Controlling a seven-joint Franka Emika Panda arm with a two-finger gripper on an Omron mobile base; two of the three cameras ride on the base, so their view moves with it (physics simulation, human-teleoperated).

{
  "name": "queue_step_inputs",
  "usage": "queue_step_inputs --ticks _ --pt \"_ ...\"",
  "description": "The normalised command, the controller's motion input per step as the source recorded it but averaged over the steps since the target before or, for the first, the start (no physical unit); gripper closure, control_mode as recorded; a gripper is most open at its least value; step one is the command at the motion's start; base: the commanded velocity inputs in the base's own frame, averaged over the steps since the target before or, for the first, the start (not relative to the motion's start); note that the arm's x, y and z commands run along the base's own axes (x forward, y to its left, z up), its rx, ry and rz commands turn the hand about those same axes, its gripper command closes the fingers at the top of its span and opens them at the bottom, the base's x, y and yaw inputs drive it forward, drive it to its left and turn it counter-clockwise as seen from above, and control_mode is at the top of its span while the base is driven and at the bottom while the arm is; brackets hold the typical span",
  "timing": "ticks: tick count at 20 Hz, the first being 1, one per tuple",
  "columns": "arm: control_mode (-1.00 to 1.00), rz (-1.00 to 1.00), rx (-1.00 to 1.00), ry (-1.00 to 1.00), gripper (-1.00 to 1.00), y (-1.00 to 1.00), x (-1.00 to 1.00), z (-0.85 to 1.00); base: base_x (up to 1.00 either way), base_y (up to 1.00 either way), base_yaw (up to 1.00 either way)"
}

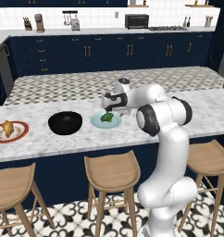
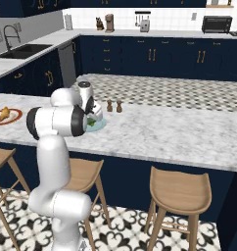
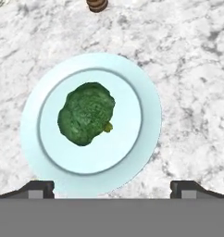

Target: Pick the chicken drumstick and broccoli from their plates and place them in the bowl. Then put the bowl in the fridge.

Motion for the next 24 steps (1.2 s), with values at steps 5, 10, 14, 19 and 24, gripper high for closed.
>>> queue_step_inputs --ticks 5,10,14,19,24 --pt "-1.0 -0.14 0.13 0.02 -1.0 0.09 0.43 -0.31 0.0 0.0 0.0" --pt "-1.0 -0.11 0.02 0.0 -1.0 0.06 0.5 -0.4 0.0 0.0 0.0" --pt "-1.0 -0.08 0.0 0.0 -1.0 0.09 0.49 -0.21 0.0 0.0 0.0" --pt "-1.0 -0.05 0.0 0.02 -1.0 0.12 0.39 -0.04 0.0 0.0 0.0" --pt "-1.0 -0.01 0.01 0.06 -1.0 0.04 0.03 -0.31 0.0 0.0 0.0"
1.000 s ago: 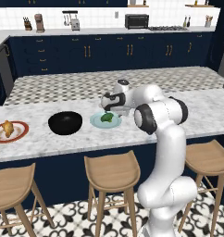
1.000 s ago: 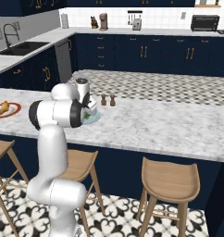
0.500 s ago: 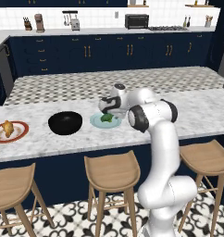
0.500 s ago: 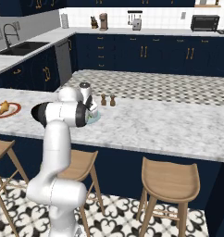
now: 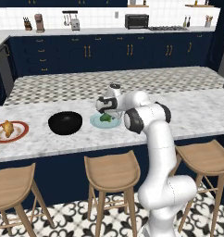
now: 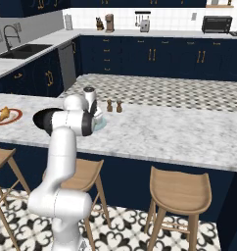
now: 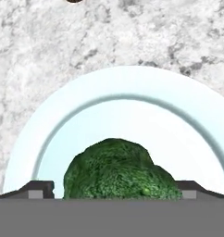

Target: Pick the chicken drumstick and broccoli from their plates and place them in the bowl. Then put the bowl in the fridge.

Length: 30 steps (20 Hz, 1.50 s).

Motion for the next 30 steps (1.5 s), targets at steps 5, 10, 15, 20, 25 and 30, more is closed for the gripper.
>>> queue_step_inputs --ticks 5,10,15,20,25,30 --pt "-1.0 0.0 0.01 0.05 1.0 0.0 0.0 -0.32 0.0 0.0 0.0" --pt "-1.0 0.0 0.0 0.0 1.0 0.0 0.0 -0.01 0.0 0.0 0.0" --pt "-1.0 -0.01 0.0 -0.01 1.0 -0.17 -0.22 0.18 0.0 0.0 0.0" --pt "-1.0 -0.01 0.0 0.0 1.0 -0.03 -0.22 0.78 0.0 0.0 0.0" --pt "-1.0 0.0 -0.01 0.05 1.0 0.85 -0.21 0.67 0.0 0.0 0.0" --pt "-1.0 0.0 -0.05 0.13 1.0 1.0 -0.29 0.12 0.0 0.0 0.0"
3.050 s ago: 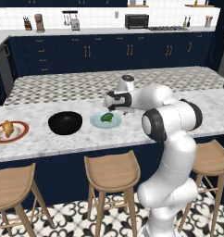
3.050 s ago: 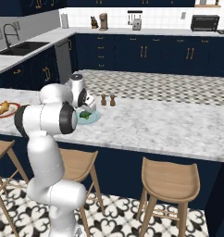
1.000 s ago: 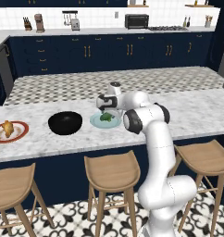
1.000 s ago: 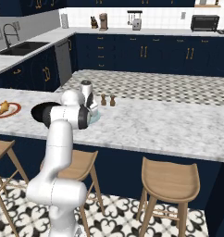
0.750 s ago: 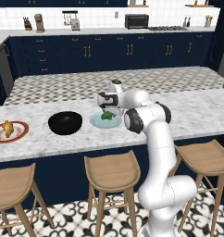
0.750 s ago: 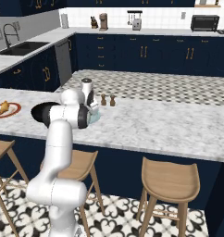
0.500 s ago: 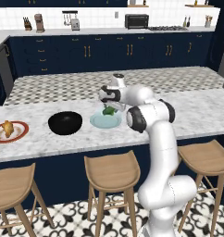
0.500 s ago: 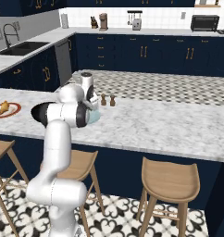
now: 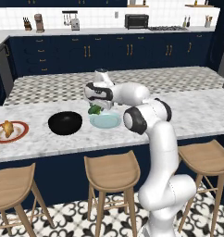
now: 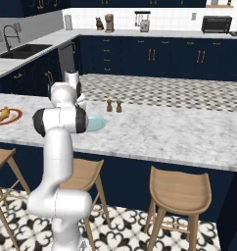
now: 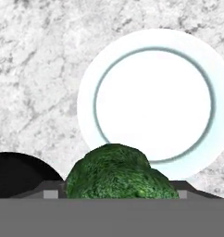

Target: Pick the chicken drumstick and broccoli from their plates and place them in the bowl. Then put the bowl in the fridge.

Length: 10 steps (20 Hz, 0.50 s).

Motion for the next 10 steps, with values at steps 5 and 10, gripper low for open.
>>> queue_step_inputs --ticks 5,10 --pt "-1.0 0.0 0.0 0.12 1.0 0.95 -0.38 0.21 0.0 0.0 0.0" --pt "-1.0 0.0 0.0 0.09 1.0 0.86 -0.11 0.01 0.0 0.0 0.0"
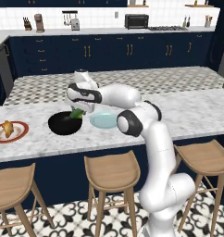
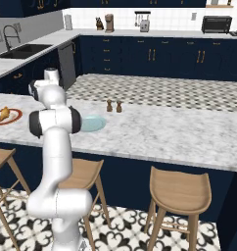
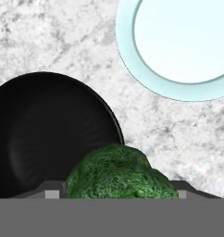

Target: Pick the chicken drumstick and broccoli from their plates and place them in the bowl. Then put the bowl in the fridge.

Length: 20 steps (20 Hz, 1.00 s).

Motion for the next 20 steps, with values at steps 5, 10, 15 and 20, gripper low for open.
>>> queue_step_inputs --ticks 5,10,15,20 --pt "-1.0 0.0 0.0 0.07 1.0 0.27 0.12 -0.04 0.0 0.0 0.0" --pt "-1.0 0.0 0.0 0.08 1.0 0.0 0.02 -0.33 0.0 0.0 0.0" --pt "-1.0 0.0 0.0 0.08 1.0 0.05 0.0 -0.53 0.0 0.0 0.0" --pt "-1.0 0.0 -0.01 0.04 1.0 0.1 0.0 -0.37 0.0 0.0 0.0"
